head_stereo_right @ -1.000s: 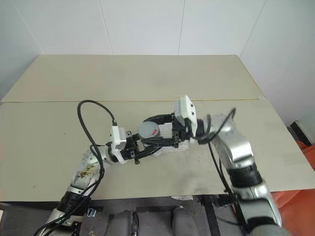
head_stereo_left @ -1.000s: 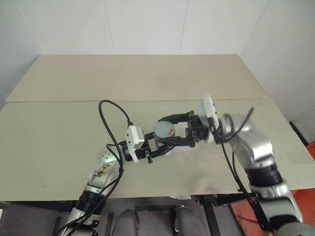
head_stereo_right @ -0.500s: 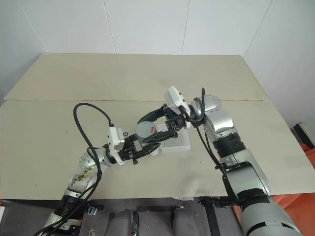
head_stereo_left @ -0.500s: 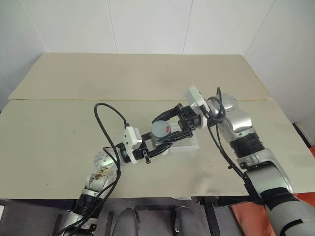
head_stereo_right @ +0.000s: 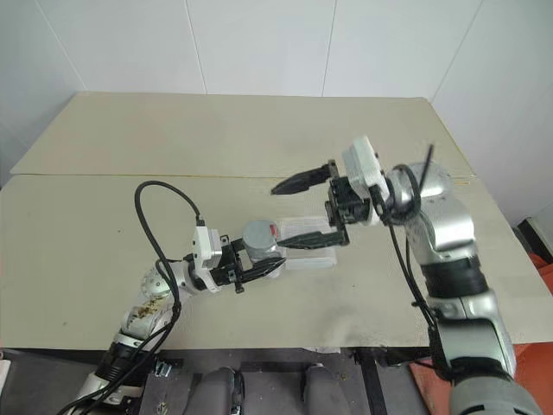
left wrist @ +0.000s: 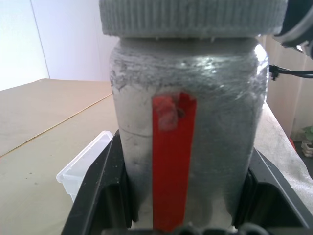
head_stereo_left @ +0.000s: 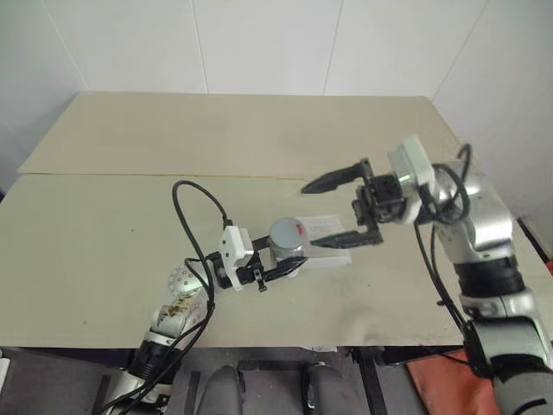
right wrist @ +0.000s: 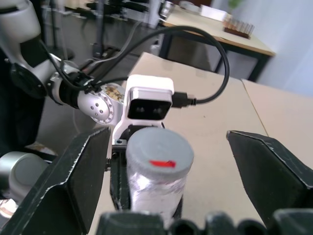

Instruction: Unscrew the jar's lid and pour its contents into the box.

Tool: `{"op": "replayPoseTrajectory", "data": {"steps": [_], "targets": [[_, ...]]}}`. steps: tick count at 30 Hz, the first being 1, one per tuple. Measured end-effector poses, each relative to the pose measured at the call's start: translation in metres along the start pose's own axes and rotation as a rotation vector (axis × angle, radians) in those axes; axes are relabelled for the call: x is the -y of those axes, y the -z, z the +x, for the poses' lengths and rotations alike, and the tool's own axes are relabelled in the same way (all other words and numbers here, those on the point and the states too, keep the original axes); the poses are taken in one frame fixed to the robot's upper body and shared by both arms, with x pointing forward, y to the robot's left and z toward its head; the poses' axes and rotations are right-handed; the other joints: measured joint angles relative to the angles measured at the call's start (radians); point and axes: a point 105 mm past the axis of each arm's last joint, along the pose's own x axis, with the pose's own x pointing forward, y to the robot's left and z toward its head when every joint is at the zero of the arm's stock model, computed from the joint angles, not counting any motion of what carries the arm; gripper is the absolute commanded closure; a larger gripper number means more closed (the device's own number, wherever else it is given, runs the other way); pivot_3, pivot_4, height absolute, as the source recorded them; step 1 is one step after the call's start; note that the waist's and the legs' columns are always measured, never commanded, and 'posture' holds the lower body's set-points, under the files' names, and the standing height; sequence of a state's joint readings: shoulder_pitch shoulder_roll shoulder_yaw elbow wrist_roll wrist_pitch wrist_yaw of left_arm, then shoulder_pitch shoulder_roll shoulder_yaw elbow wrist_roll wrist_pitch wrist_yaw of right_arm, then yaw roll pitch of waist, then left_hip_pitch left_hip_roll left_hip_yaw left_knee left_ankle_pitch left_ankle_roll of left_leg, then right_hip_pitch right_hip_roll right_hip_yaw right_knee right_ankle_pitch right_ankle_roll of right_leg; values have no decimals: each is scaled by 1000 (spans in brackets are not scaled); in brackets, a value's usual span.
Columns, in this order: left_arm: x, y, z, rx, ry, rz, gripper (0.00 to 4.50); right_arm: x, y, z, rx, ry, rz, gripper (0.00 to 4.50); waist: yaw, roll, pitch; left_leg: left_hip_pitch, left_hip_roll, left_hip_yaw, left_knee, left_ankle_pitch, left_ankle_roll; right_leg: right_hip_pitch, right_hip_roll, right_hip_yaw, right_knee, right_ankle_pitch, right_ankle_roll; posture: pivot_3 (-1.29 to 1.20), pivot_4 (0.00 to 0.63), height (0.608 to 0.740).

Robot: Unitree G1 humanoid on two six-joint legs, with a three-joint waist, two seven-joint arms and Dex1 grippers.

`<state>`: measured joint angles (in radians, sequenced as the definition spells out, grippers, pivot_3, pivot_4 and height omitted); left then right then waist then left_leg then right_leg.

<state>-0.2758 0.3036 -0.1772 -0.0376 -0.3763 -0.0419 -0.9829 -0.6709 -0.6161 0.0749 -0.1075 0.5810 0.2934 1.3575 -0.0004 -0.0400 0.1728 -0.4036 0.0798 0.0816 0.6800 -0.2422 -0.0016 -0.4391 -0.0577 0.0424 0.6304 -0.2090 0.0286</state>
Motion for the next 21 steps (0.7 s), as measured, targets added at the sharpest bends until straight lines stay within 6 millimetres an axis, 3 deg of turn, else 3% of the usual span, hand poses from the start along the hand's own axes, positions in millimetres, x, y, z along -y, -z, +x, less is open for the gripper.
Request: {"op": "replayPoseTrajectory", "data": {"steps": [5, 9, 21], "targets": [[1, 3, 1, 1, 10, -11, 2457, -9, -9, 23, 67, 152, 17, 54, -10, 0, 0, 1, 0, -1, 0, 2, -3, 0, 1, 0, 2, 0, 0, 0, 150, 740], [1, 1, 3, 8, 16, -8, 2457, -6, -6, 27, 63, 262, 37, 54, -11, 0, 0, 1, 0, -1, 1, 3, -5, 1, 0, 0, 1, 2, 1, 0, 150, 740], [-1, 2, 4, 4, 17, -5, 2457, -15, 19, 38, -17, 291, 89, 54, -12, 0, 0, 0, -1, -1, 0, 3, -4, 0, 0, 0, 0, 2, 1, 0, 150, 740]]}}
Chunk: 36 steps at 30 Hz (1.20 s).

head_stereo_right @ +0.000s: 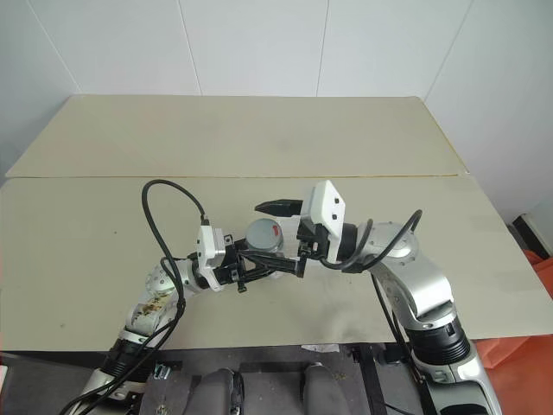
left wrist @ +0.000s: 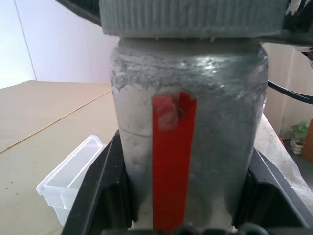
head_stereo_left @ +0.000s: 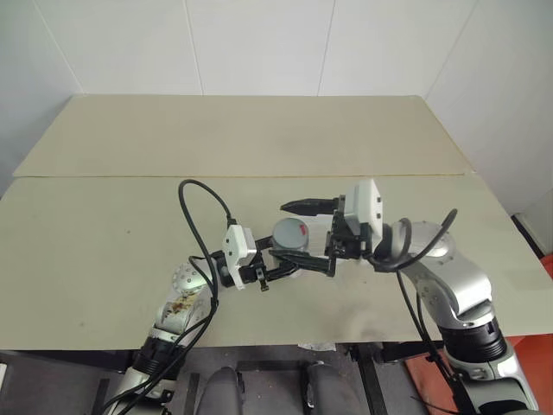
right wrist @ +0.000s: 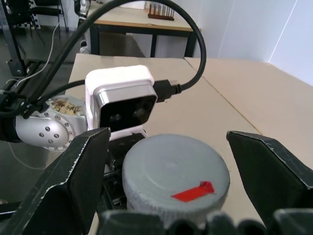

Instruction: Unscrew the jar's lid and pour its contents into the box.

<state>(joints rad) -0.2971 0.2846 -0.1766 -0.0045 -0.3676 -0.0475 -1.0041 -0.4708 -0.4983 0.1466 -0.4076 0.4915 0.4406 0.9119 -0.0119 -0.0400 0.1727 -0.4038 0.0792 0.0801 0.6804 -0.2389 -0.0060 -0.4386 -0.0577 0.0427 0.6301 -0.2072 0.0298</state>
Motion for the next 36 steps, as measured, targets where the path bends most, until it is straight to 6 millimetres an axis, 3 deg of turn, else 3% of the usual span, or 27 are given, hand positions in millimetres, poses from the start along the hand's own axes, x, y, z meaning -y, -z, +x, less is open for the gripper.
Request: {"op": "replayPoseTrajectory", "data": {"steps": [15, 21, 28, 36], "targets": [[-1, 2, -2, -12, -14, 2, 2457, 10, 10, -7, -20, 54, -7, 54, 0, 0, 0, 0, 0, 0, 0, 0, 0, 0, 0, 0, 0, 0, 0, 0, 150, 740], [-4, 1, -3, -13, -25, 7, 2457, 11, 12, -20, -35, 54, -9, 54, 0, 0, 0, 0, 0, 0, 0, 0, 0, 0, 0, 0, 0, 0, 0, 0, 150, 740], [-5, 1, -5, -9, -24, 12, 2457, 30, 14, -47, -65, 144, -29, 54, 0, 0, 0, 0, 0, 0, 0, 0, 0, 0, 0, 0, 0, 0, 0, 0, 150, 740], [-4, 2, -5, -8, -16, 12, 2457, 22, 11, -62, -74, 85, -12, 54, -1, 0, 0, 0, 0, -1, 0, 0, 0, 0, 0, 0, 0, 0, 0, 0, 150, 740]]}}
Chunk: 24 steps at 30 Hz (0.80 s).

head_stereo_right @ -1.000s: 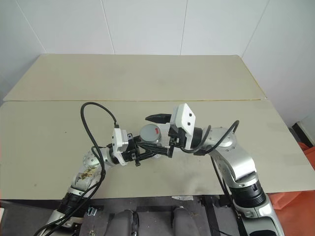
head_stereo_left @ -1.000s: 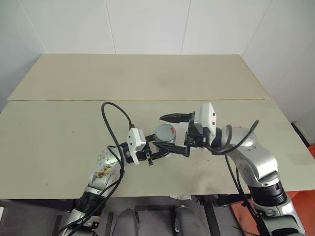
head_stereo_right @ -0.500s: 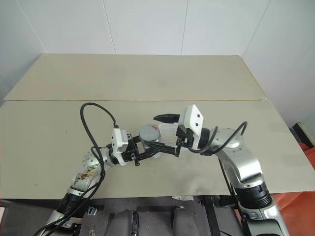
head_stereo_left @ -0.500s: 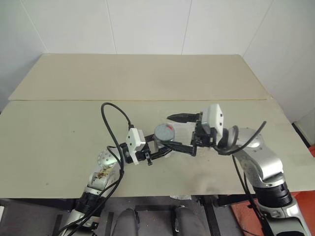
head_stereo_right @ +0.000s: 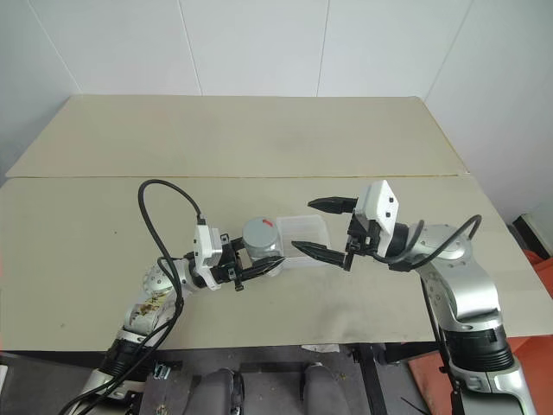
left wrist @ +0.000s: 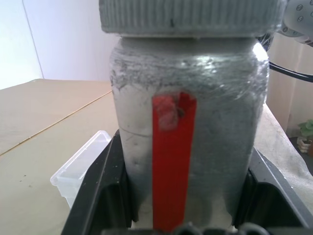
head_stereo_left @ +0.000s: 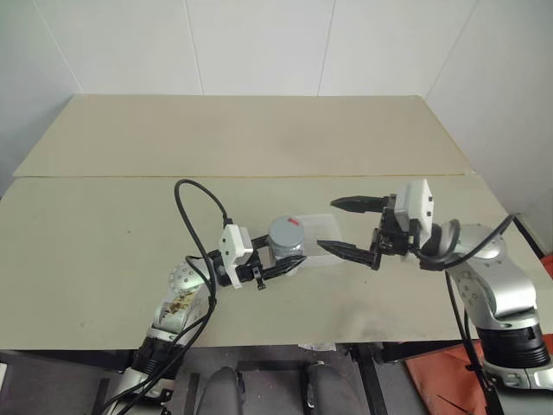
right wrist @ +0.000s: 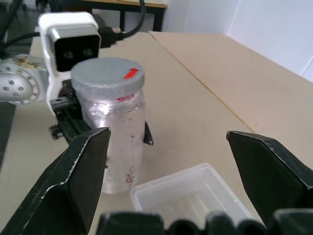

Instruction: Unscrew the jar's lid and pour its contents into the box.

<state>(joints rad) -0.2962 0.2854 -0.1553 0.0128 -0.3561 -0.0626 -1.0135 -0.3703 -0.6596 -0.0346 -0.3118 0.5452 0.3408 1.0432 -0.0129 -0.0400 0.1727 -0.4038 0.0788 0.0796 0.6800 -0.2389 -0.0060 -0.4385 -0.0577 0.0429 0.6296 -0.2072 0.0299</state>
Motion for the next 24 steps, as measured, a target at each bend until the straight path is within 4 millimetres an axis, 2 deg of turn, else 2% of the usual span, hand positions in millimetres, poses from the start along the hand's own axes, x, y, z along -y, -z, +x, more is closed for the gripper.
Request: {"op": "replayPoseTrajectory", "data": {"steps": [4, 8, 17, 24], "targets": [[0, 0, 1, 4, 1, -2, 2457, -9, -15, 10, 54, -44, -18, 54, -2, 0, 0, 0, 0, -1, 0, 0, 0, 0, 0, 0, 0, 0, 0, 0, 150, 740], [1, 0, 2, 10, 5, -3, 2457, -16, -20, 31, 116, -71, -3, 54, -1, 0, 0, 0, 0, -1, 0, 0, 0, 0, 0, 0, 1, 0, 0, 0, 150, 740], [2, -1, 4, 16, 9, -3, 2457, -16, -16, 58, 127, -82, -3, 54, 1, 0, 0, -1, 0, -1, 0, 0, 0, 0, 0, 0, 0, 0, 0, 0, 150, 740], [0, -1, 4, 16, -1, -4, 2457, -12, -13, 62, 130, -76, -18, 54, 1, 0, 0, 0, 0, -1, 0, 0, 0, 0, 0, 0, 0, 0, 0, 0, 150, 740]]}}
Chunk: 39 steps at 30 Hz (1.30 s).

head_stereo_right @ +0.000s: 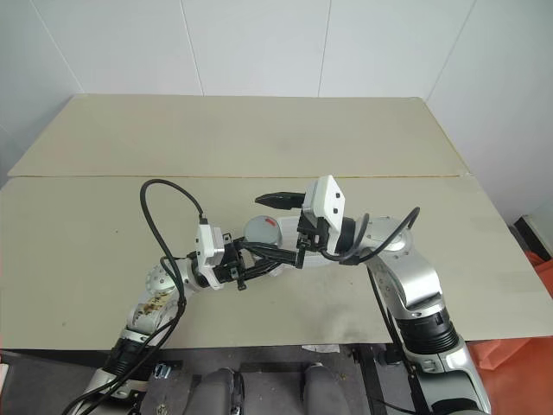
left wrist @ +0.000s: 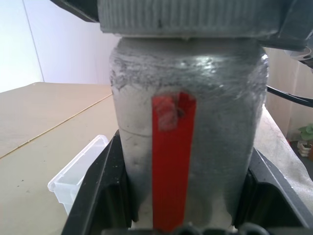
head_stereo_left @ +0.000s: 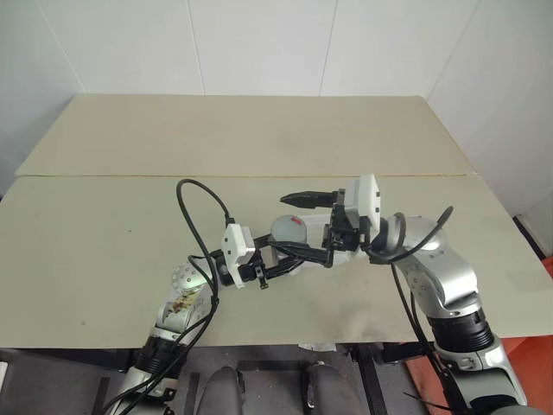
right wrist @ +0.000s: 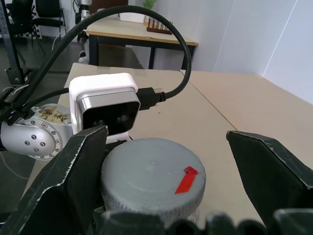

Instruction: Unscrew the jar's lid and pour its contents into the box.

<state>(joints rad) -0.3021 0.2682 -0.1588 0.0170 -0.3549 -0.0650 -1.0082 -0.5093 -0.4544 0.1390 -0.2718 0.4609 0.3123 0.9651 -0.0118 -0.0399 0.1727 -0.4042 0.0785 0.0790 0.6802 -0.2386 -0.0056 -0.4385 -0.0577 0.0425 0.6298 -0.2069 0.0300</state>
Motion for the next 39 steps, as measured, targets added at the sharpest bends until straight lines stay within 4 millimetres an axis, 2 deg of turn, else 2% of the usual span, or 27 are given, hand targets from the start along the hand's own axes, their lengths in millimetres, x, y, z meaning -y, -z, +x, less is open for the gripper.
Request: {"op": "replayPoseTrajectory", "data": {"steps": [11, 14, 17, 22, 29, 35, 39], "targets": [[-2, 1, -1, -6, -10, -1, 2457, 2, 6, -22, -43, 5, 2, 54, 0, 0, 0, 0, 0, 0, 0, 0, 0, 0, 0, 0, 0, 0, 0, 0, 150, 740], [-3, 1, -3, -9, -14, 2, 2457, 8, 11, -36, -79, 47, 11, 54, 0, 0, 0, 0, 0, 0, 0, 0, 0, 0, 0, 0, 0, 0, 0, 0, 150, 740], [-1, 1, -3, -11, 5, 3, 2457, 19, 9, -51, -94, 120, -5, 54, 0, 0, 0, 0, 0, 0, 0, 0, 0, 0, 0, 0, 0, 0, 0, 0, 150, 740], [1, 0, -2, -1, 18, 15, 2457, 13, 12, -58, -104, 124, 12, 54, -1, 0, 0, 0, 0, 0, 0, 0, 0, 0, 0, 0, 0, 0, 0, 0, 150, 740], [1, 2, -3, -3, 17, 8, 2457, -11, -10, -49, -48, -27, 20, 54, -2, 0, 0, 0, 0, 0, 0, 0, 0, 0, 0, 0, 0, 0, 0, 0, 150, 740], [1, 1, -2, -1, 19, 9, 2457, -14, -15, -19, 19, -68, 22, 54, -2, 0, 0, 1, 0, -1, 0, 0, 0, 0, 0, 0, 0, 0, 0, 0, 150, 740], [1, 1, -2, 0, 19, 9, 2457, -15, -11, -1, 19, -87, 23, 54, -1, 0, 0, 0, 0, 0, 0, 0, 0, 0, 0, 0, 0, 0, 0, 0, 150, 740]]}}
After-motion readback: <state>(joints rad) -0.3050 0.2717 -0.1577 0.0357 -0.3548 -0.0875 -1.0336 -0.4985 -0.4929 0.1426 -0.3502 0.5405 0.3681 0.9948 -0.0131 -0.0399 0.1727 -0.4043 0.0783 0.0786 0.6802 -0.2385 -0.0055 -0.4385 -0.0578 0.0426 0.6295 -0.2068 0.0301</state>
